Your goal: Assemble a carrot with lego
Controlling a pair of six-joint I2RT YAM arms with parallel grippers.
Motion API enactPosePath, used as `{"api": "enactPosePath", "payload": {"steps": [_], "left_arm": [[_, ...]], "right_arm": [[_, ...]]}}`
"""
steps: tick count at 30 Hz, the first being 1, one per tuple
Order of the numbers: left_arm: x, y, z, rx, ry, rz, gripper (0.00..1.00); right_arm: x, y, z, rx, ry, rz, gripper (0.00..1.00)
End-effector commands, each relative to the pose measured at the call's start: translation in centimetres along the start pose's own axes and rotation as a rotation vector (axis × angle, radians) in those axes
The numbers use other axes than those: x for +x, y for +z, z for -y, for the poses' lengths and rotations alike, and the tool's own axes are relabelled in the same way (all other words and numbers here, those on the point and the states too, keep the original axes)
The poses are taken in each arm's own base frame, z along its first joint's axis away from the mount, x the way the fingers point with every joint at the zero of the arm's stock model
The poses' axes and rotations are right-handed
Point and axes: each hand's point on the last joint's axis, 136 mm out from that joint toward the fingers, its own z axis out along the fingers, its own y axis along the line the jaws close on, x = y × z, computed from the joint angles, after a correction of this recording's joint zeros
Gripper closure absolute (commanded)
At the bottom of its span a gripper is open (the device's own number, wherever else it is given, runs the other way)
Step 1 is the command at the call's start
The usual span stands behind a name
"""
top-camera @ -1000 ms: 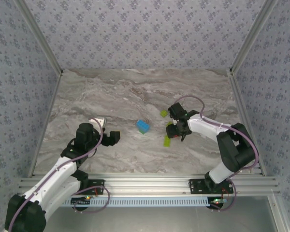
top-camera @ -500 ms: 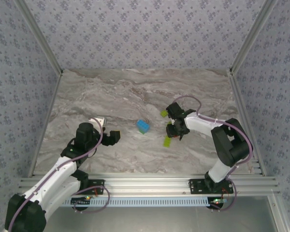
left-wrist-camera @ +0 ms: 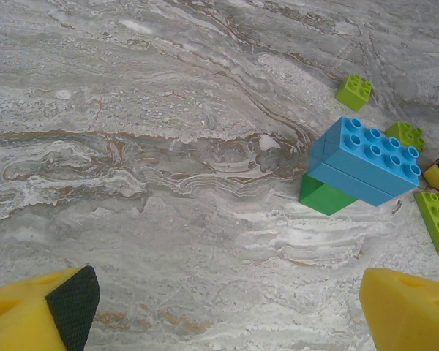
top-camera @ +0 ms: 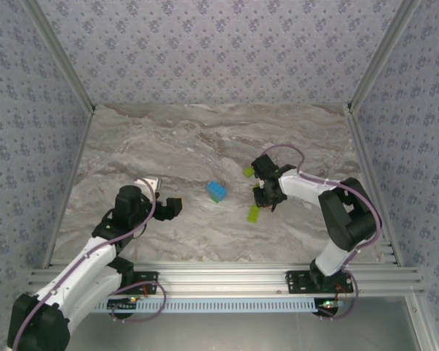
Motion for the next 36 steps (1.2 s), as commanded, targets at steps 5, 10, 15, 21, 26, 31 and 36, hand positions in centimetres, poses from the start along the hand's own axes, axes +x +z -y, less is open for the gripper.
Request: {"api": "enactPosePath", "payload": {"steps": [5, 10, 15, 21, 26, 31, 36], "left_arm": [[-2.6, -0.5, 1.1, 0.026, 0.035, 0.062, 0.07], [-2.6, -0.5, 1.1, 0.028, 0.036, 0.064, 0.07], [-2.7, -0.6, 1.2, 0.031, 0.038, 0.065, 0.07], [-2.6, -0.6, 1.2, 0.029, 0.037, 0.067, 0.07], [-2.6, -0.6, 1.2, 0.031, 0.037, 0.067, 0.07], [-2.6, -0.6, 1.3, 0.034, 0.039, 0.066, 0.07], [-2.7, -0.6, 1.3, 0.035, 0.039, 0.066, 0.07]], "right_arm": [[-1.4, -5.9, -0.4, -0.003, -0.031, 0.065, 0.67], [-4.0, -10.7, -3.6, -0.089, -0.128, 0.119, 0.67], [-6.4, -12.8, -8.4, -0.119, -0.313, 0.120, 0.67], [-8.2, -12.3, -13.0, -0.143, -0.475, 0.110, 0.67], [-8.8, -11.3, -14.8, -0.170, -0.531, 0.092, 0.67], [-8.6, -10.2, -15.9, -0.176, -0.571, 0.063, 0.67], [-8.4, -9.5, -16.5, -0.182, -0.584, 0.045, 0.67]]}}
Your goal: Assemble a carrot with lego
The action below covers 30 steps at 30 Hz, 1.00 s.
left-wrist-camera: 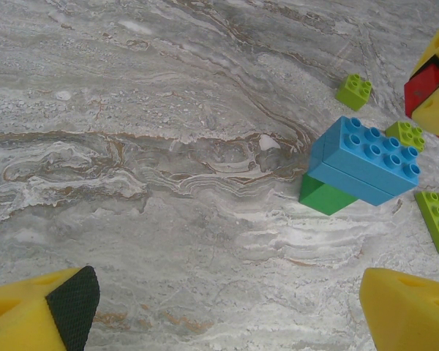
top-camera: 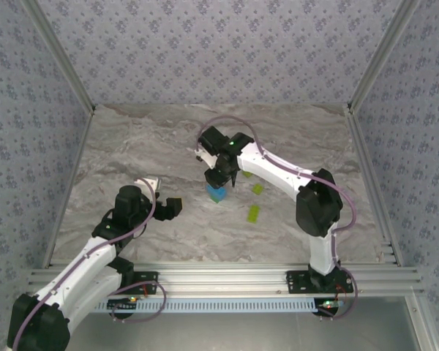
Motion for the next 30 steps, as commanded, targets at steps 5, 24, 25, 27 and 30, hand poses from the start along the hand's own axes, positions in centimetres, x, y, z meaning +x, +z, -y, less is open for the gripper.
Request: {"api": "enactPosePath", "payload": {"steps": [5, 24, 25, 27, 30], "left_arm": [[-2.6, -0.6, 1.3, 0.036, 0.035, 0.065, 0.07], [-2.6, -0.5, 1.2, 0.032, 0.034, 0.063, 0.07], [-2.6, -0.5, 1.2, 0.032, 0.034, 0.063, 0.07], [-2.6, -0.5, 1.2, 0.032, 0.034, 0.063, 0.07], [-2.6, -0.5, 1.2, 0.033, 0.034, 0.062, 0.07]], "right_arm": [[0.5, 1.1, -1.0, -0.033, -0.034, -0.050, 0.68], [1.6, 3.5, -1.2, -0.041, -0.052, -0.122, 0.68], [1.6, 3.5, -1.2, -0.043, -0.053, -0.123, 0.68], [1.7, 3.6, -1.3, -0.044, -0.054, -0.127, 0.68], [1.6, 3.6, -1.4, -0.050, -0.053, -0.125, 0.68]]}}
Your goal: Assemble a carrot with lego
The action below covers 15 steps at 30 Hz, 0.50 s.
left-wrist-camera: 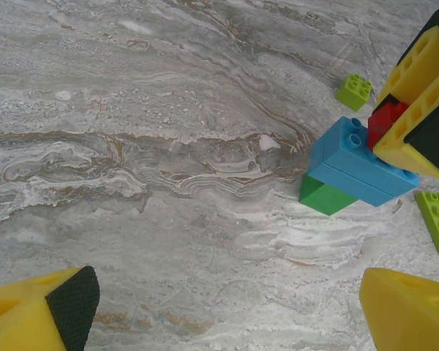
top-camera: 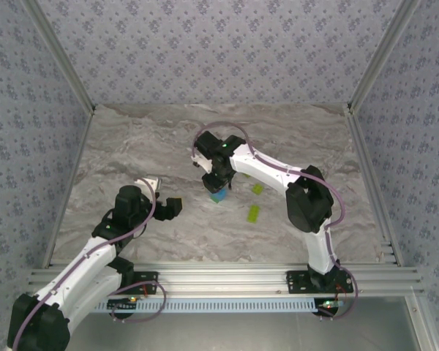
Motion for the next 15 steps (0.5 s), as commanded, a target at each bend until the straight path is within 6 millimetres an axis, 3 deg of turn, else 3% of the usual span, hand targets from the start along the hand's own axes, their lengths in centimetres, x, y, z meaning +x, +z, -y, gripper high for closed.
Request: {"api": "enactPosePath", "payload": {"steps": [1, 15], "left_arm": [[-2.59, -0.54, 1.20, 0.032, 0.034, 0.063, 0.07], [-2.54, -0.52, 1.21, 0.033, 0.035, 0.062, 0.07]], "right_arm": [[1.04, 1.11, -0.73, -0.022, -0.019, -0.063, 0.68], [1.14, 1.63, -0.31, -0.023, 0.019, -0.068, 0.68]]}}
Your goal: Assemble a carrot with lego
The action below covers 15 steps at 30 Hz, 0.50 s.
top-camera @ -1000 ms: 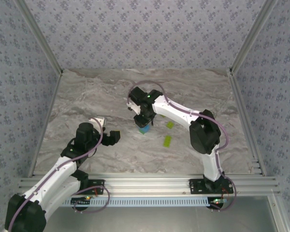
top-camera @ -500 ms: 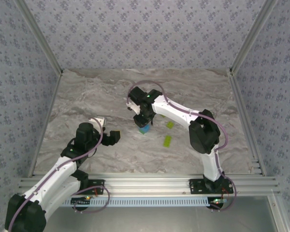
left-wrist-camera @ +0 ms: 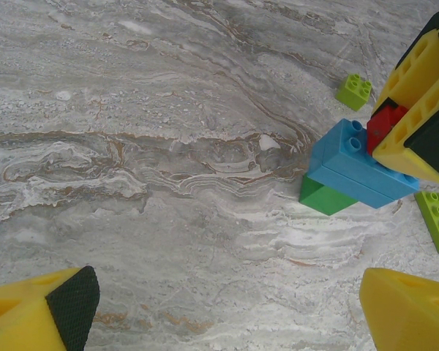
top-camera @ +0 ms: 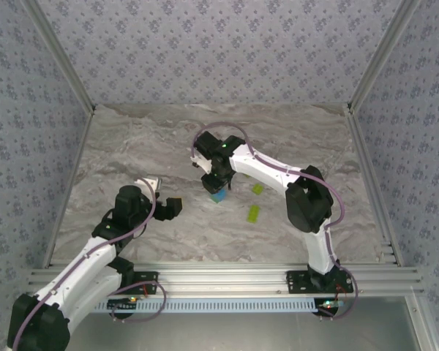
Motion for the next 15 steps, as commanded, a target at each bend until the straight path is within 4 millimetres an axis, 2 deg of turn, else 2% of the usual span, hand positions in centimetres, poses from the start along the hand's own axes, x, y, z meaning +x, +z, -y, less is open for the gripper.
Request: {"api": "enactPosePath", "payload": {"steps": [1, 15], "left_arm": [[-2.60, -0.54, 1.23, 0.033, 0.035, 0.063, 0.07], [-2.58, -0.53, 1.24, 0.033, 0.036, 0.063, 0.07]], "right_arm": [[1.14, 1.55, 0.06, -0.012, 0.020, -0.067, 0.68], [1.64, 2.17, 0.04, -0.019, 0.042, -0.081, 0.69]]}}
